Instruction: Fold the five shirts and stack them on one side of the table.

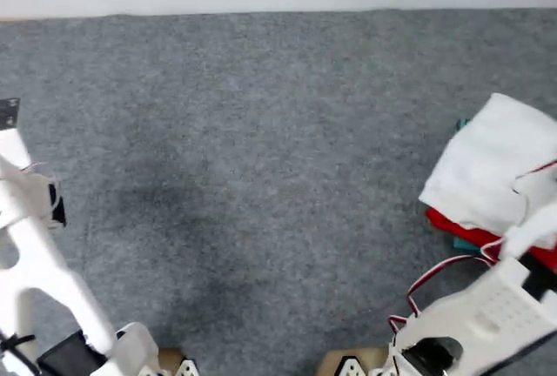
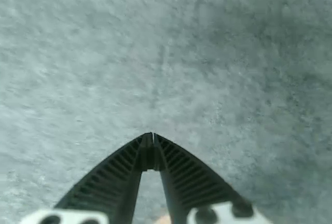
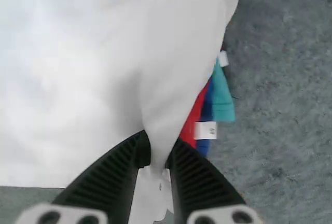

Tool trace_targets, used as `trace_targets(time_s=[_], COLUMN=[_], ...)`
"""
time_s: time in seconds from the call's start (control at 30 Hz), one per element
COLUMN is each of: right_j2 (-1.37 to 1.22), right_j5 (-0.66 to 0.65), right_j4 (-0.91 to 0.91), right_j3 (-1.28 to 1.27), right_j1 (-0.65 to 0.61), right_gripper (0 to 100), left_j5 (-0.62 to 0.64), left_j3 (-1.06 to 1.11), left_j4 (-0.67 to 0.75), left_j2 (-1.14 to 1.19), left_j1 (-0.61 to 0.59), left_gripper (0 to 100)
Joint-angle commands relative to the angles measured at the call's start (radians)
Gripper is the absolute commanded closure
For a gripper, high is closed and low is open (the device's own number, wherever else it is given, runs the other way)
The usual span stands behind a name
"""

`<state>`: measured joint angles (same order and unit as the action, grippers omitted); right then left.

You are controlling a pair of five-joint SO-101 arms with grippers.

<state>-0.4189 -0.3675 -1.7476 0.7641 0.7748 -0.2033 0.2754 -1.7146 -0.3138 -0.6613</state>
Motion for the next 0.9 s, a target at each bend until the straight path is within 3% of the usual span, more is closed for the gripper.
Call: trace_targets(time_s=[0.0,0.27,0.57,0.87], right_j2=[-0.038,-0.114,0.002,0.193], right_j5=[-0.015,-0.012,0.072,0.072], right_j4=[0.015,0.012,-0.021,-0.024], right_j3=[0.025,0.025,0.025,0.025], right_j1=[0.062,0.058,0.031,-0.062], right_gripper=[99.0,95.4,60.4,59.3], left_j5=[0.048,0.069,0.068,0.068], left_j3=[0.015,0.015,0.015,0.013], left_j4=[-0.009,-0.021,-0.021,-0.023], left_j2=[-0.043,-0.043,-0.043,-0.043], left_j1=[0.051,0.078,0.078,0.08], left_gripper=[98,98,98,98])
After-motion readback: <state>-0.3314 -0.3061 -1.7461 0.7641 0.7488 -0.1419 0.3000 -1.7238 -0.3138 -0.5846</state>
